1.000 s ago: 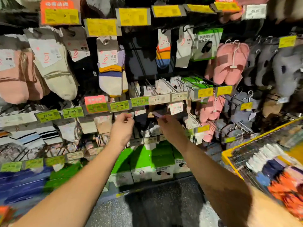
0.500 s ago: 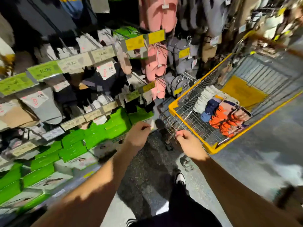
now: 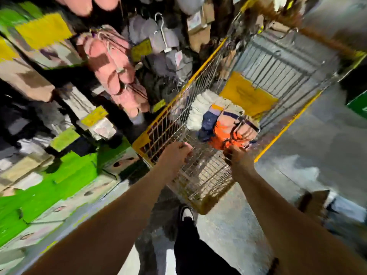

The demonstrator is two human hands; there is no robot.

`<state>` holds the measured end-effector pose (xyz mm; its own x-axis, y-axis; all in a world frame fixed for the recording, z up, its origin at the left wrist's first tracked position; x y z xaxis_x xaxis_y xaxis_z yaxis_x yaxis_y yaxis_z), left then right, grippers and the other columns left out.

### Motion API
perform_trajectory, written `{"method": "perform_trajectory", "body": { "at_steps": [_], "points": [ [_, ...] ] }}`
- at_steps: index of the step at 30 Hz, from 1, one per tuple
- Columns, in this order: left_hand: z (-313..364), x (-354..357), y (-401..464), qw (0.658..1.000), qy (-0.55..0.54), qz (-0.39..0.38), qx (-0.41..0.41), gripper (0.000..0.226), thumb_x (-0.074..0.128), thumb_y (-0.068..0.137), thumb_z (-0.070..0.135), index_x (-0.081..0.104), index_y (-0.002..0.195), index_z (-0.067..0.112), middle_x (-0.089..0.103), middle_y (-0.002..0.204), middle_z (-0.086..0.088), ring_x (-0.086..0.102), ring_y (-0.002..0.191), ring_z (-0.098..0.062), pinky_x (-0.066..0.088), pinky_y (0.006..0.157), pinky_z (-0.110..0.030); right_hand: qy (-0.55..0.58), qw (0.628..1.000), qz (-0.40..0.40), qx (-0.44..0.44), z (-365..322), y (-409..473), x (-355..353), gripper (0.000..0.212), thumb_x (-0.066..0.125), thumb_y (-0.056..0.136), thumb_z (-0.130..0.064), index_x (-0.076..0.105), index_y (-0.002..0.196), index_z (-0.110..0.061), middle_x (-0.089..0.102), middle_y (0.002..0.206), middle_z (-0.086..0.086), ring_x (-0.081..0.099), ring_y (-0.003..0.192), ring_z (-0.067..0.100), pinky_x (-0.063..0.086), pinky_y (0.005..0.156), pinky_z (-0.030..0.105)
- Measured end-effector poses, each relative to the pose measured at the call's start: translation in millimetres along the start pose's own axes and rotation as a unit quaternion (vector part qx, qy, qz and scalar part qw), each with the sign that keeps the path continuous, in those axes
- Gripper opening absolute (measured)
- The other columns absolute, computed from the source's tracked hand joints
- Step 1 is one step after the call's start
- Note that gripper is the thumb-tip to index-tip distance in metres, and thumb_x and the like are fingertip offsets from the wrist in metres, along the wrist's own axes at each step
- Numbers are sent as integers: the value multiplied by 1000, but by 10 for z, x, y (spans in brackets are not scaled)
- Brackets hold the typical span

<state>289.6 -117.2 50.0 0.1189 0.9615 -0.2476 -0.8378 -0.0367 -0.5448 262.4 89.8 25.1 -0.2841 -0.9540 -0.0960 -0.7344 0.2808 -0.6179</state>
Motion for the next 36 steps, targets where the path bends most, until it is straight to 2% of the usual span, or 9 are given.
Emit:
{"method": "perform_trajectory", "body": {
  "at_steps": [6, 9, 18, 22, 27, 28, 29, 33, 36],
  "points": [
    [268, 704, 1210, 998, 23, -58, -25, 18, 59, 84, 36, 67, 72, 24, 71, 88, -6, 66, 81, -25, 50, 72, -35, 52, 993, 37, 98, -378, 1233, -226, 43, 33, 105, -36, 48, 72, -14, 53, 46, 4, 48, 34, 15, 38, 40, 11],
    [339, 1075, 1673, 995, 4, -99, -32, 20, 57, 85, 35, 68, 89, 19, 70, 99, -6, 65, 94, -26, 53, 84, -38, 48, 990, 81, 103, -428, 1743, -300, 29, 33, 103, -34, 54, 92, -18, 65, 93, 7, 62, 71, 18, 52, 58, 27],
    [328, 2003, 2698, 977, 1, -201, -65, 52, 59, 83, 63, 67, 110, 18, 69, 91, -4, 67, 87, -24, 52, 83, -32, 73, 951, 216, 208, -371, 2648, -396, 50, 34, 105, -50, 53, 89, -7, 60, 92, 4, 50, 74, 15, 42, 72, 26],
    [-254, 2750, 3432, 976, -45, -197, -88, 77, 60, 64, 81, 64, 119, 26, 72, 114, -13, 69, 102, -39, 54, 92, -58, 188, 929, 238, 213, -226, 2914, -293, 66, 41, 96, -66, 63, 119, -7, 67, 123, 6, 62, 109, 22, 46, 83, 27],
    [-71, 2743, 3329, 978, -78, -174, -83, 70, 66, 73, 59, 59, 130, 19, 70, 115, -15, 68, 103, -35, 58, 89, -49, 289, 899, 211, 252, -102, 3063, -216, 61, 49, 98, -48, 45, 146, -11, 45, 152, 11, 45, 136, 27, 43, 99, 32],
    [-10, 2688, 3281, 977, -88, -174, -87, 68, 69, 75, 60, 58, 129, 19, 70, 113, -12, 69, 100, -33, 59, 86, -46, 58, 957, 178, 220, -31, 3143, -169, 67, 62, 91, -33, 40, 149, -10, 39, 156, 15, 43, 139, 29, 44, 96, 29],
    [10, 2675, 3274, 976, -91, -178, -92, 74, 71, 74, 67, 56, 130, 20, 69, 116, -8, 68, 101, -31, 59, 86, -42, 207, 936, 177, 223, 58, 3223, -218, 71, 67, 86, -20, 38, 150, -8, 39, 156, 19, 44, 139, 31, 45, 87, 24],
    [42, 2624, 3289, 970, -118, -190, -99, 94, 77, 64, 73, 48, 138, 21, 61, 130, -3, 61, 114, -27, 53, 98, -41, 237, 941, 145, 192, 21, 3044, -247, 53, 37, 106, -39, 42, 147, -7, 47, 151, 9, 52, 129, 22, 38, 90, 23],
    [94, 2551, 3280, 964, -141, -201, -99, 65, 78, 79, 54, 54, 128, 19, 65, 121, -4, 64, 102, -25, 55, 78, -32, 189, 954, 177, 149, -57, 3036, -246, 43, 33, 108, -17, 42, 145, 2, 41, 153, 24, 52, 73, 20, 41, 63, 21]
  ]
}}
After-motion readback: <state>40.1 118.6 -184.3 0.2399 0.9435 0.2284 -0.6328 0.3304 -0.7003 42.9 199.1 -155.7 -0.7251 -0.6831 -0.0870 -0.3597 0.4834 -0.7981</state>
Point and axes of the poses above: each hand's wrist, its own y-axis towards the middle knuckle, its own x-axis out of the palm, z = x × y, the point moved 1 cm from there along y, towards the middle knuckle
